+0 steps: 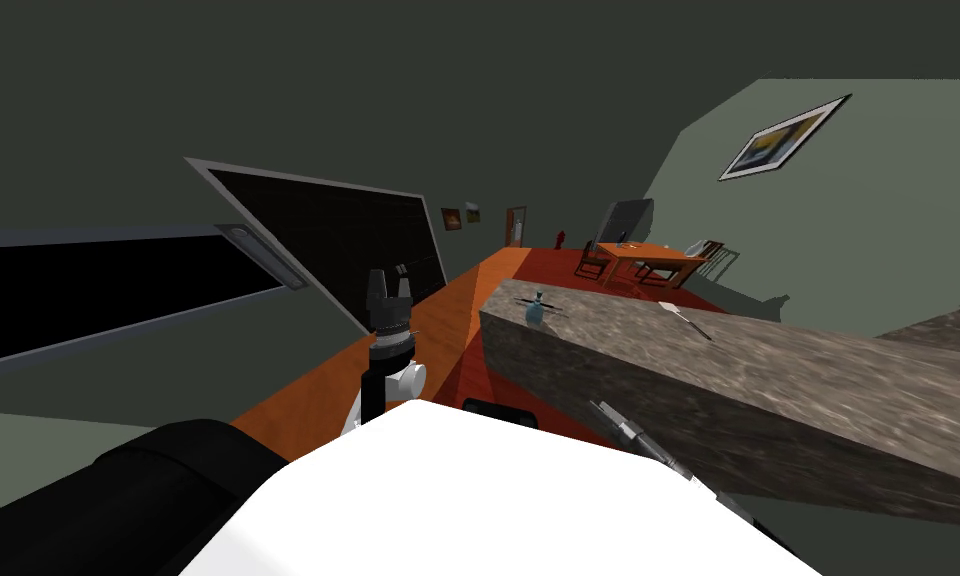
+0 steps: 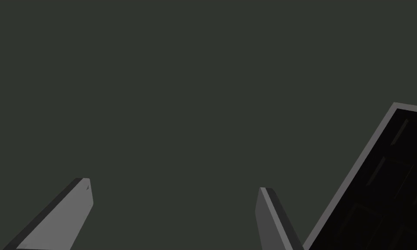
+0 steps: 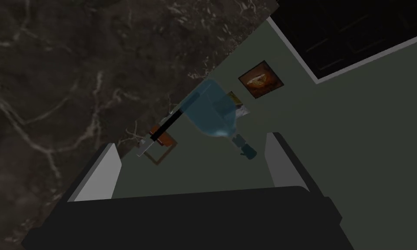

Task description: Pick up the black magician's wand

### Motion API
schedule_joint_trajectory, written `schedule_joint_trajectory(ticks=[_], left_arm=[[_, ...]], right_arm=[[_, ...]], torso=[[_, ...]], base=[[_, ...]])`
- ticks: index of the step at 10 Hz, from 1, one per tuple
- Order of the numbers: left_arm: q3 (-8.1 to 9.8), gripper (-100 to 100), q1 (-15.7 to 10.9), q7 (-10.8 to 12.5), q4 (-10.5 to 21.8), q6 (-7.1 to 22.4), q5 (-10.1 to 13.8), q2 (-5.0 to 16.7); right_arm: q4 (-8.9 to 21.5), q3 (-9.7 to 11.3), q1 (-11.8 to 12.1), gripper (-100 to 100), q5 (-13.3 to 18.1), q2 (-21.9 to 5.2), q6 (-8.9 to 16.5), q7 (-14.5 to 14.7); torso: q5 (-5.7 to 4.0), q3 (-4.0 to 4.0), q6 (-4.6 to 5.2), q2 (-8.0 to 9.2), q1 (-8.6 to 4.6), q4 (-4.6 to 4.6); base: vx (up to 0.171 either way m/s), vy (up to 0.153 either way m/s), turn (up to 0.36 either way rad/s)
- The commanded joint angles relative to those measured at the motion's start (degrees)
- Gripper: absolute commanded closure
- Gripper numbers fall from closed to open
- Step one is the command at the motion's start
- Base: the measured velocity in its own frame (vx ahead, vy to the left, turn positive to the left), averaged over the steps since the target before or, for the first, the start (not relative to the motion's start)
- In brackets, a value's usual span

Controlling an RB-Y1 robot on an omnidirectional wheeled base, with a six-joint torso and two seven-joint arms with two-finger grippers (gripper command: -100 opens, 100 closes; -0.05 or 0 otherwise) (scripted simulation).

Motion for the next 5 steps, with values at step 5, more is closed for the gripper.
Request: schedule_joint_trajectory(ticks=[5], left_arm=[[0.00, 0, 0.00, 0.00, 0.00, 0.00, 0.00, 0.00]], right_arm=[[6.30, 1.69, 0.98, -100, 2.43, -8.37, -1.98, 0.28]], torso=[[-0.02, -0.03, -0.04, -0.06, -0.05, -0.01]], base=[[0.008, 0.056, 0.090]])
